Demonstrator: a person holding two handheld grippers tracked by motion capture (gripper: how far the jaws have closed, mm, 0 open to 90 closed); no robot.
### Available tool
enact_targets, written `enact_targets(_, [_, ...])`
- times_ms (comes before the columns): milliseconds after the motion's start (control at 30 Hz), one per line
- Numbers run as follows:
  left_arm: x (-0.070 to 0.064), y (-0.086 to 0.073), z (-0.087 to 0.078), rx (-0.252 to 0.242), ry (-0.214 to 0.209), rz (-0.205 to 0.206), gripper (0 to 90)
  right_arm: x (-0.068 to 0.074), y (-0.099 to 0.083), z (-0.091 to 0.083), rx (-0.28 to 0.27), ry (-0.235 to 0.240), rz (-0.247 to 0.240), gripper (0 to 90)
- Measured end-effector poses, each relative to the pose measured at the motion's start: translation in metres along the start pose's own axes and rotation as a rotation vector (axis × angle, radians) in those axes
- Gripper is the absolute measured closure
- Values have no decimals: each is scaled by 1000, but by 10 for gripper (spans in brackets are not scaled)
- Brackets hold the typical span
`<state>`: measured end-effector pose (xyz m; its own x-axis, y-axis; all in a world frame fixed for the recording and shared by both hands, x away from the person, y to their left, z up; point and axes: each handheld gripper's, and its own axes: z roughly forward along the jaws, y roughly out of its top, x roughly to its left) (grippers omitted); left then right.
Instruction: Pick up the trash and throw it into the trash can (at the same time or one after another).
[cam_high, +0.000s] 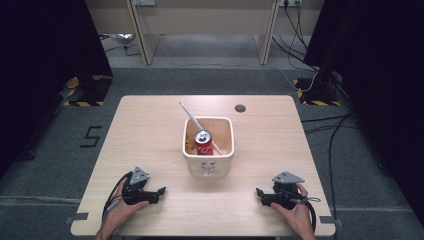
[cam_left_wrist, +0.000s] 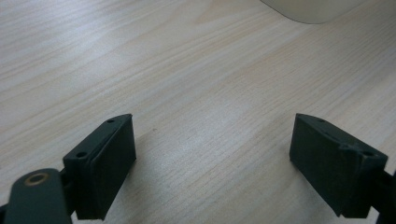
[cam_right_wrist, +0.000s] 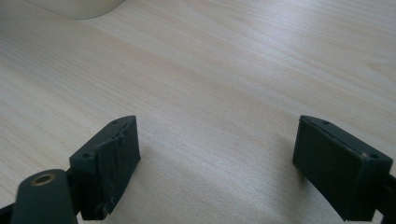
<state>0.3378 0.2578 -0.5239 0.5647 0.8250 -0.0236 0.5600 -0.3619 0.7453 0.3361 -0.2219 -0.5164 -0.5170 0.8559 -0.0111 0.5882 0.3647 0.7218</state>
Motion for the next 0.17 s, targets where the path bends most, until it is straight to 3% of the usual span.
enact_targets(167, [0, 0, 0, 0, 0, 0, 138, 0, 0, 0, 2, 0, 2, 146])
